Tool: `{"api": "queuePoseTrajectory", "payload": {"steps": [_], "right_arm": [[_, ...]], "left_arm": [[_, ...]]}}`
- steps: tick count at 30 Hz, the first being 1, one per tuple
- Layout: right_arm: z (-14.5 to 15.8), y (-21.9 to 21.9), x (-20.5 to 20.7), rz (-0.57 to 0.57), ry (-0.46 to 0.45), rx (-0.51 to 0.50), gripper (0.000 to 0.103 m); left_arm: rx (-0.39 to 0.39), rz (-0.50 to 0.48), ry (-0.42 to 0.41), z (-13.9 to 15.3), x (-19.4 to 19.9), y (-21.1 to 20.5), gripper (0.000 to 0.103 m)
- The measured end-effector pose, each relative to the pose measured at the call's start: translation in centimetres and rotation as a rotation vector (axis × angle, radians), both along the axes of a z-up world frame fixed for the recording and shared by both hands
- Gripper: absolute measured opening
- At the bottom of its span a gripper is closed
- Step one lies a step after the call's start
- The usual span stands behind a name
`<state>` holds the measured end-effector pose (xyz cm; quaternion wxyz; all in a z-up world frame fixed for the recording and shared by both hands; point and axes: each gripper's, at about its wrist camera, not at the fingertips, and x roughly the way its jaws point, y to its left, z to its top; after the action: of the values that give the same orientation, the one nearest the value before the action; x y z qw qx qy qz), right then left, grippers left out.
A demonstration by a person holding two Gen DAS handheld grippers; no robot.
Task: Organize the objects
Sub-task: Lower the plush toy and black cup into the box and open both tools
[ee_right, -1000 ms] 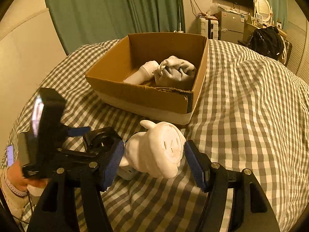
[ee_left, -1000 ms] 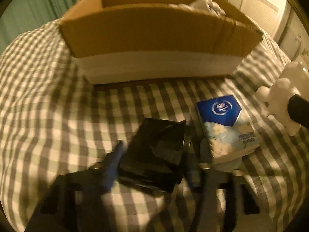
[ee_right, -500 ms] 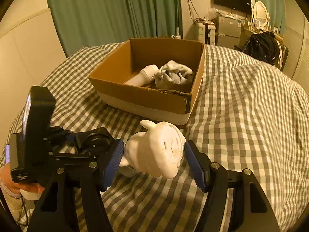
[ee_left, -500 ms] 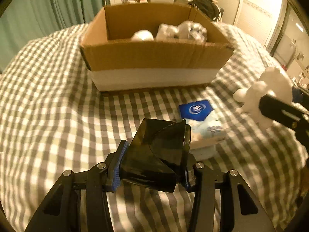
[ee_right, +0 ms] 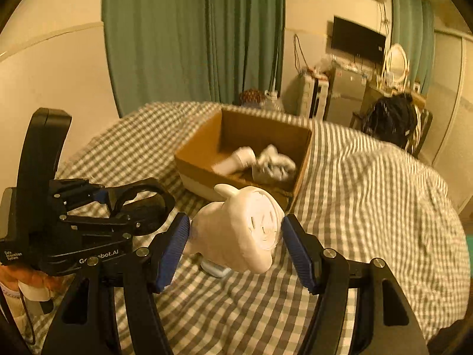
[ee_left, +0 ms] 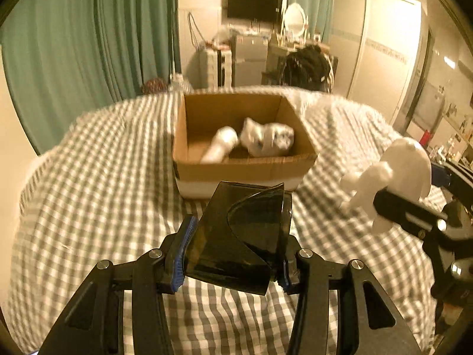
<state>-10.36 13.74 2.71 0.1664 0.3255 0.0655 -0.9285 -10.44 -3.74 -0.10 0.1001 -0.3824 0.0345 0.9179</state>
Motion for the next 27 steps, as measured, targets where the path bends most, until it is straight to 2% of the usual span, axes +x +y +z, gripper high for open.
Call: {"api": "queuePoseTrajectory", "payload": {"steps": [6,12,16,20,27], "right_arm": [[3.8,-1.4,1.6,0.034,0.093,-0.009,0.065],[6.5,-1.7,0.5,0.033,0.15,-0.05,0.065],[7.7,-1.7,-1.8,0.029,0.167,-0.073,0.065],[8.1,-2.0,-4.4,0.022,0.168,-0.086,0.065],[6.5,-2.3,-10.9,0.01,0.131,-0.09,0.065]], "left_arm": [[0.006,0.01,0.113,4.9,0.3,-0.5,0.048],[0.021,0.045,0.166,7.5,-2.4,-1.0,0.048],[0.034,0.041,0.183,7.8,-5.4,-0.8,0.048],[0.049,0.023,0.164,7.3,-8.9,-0.5,0.048],[0.038,0.008,0.129,4.7,-14.8,-0.2,0.048]]}}
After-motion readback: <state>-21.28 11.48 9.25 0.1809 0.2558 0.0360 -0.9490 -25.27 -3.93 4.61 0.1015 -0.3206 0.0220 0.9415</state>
